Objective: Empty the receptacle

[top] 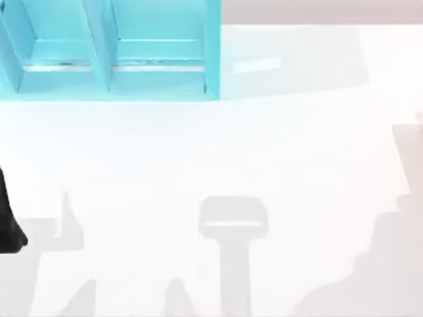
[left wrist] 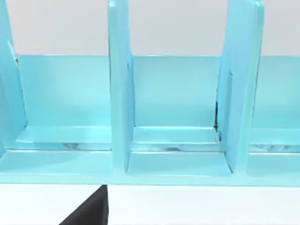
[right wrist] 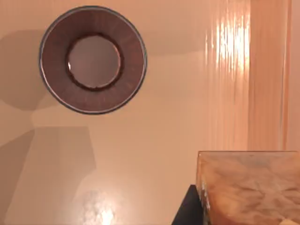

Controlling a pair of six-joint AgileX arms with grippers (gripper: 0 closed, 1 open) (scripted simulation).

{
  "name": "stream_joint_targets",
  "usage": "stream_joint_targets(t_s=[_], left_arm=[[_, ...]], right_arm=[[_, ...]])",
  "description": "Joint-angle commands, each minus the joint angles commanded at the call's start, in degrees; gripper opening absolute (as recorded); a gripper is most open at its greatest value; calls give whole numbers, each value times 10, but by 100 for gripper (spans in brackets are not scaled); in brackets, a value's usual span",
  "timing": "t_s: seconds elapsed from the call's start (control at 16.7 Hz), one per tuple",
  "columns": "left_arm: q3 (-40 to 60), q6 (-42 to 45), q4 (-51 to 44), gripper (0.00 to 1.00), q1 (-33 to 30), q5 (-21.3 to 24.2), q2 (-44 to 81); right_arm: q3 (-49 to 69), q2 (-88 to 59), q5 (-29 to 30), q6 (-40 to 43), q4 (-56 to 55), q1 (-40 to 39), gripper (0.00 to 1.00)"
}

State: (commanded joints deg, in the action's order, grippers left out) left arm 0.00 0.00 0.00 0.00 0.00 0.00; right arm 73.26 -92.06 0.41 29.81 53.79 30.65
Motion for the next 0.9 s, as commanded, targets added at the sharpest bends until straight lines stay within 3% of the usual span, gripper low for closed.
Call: stream_joint_targets(t_s=[0.24, 0.48, 0.9], left_arm=[[0, 0, 0, 100, 0, 0, 0], [0, 0, 0, 100, 0, 0, 0], [0, 0, 0, 100, 0, 0, 0]], right_arm=[[89, 21, 0, -7, 101, 0, 0], [86, -4, -4, -5, 196, -3, 0], [67, -18, -5, -3, 219, -2, 0]])
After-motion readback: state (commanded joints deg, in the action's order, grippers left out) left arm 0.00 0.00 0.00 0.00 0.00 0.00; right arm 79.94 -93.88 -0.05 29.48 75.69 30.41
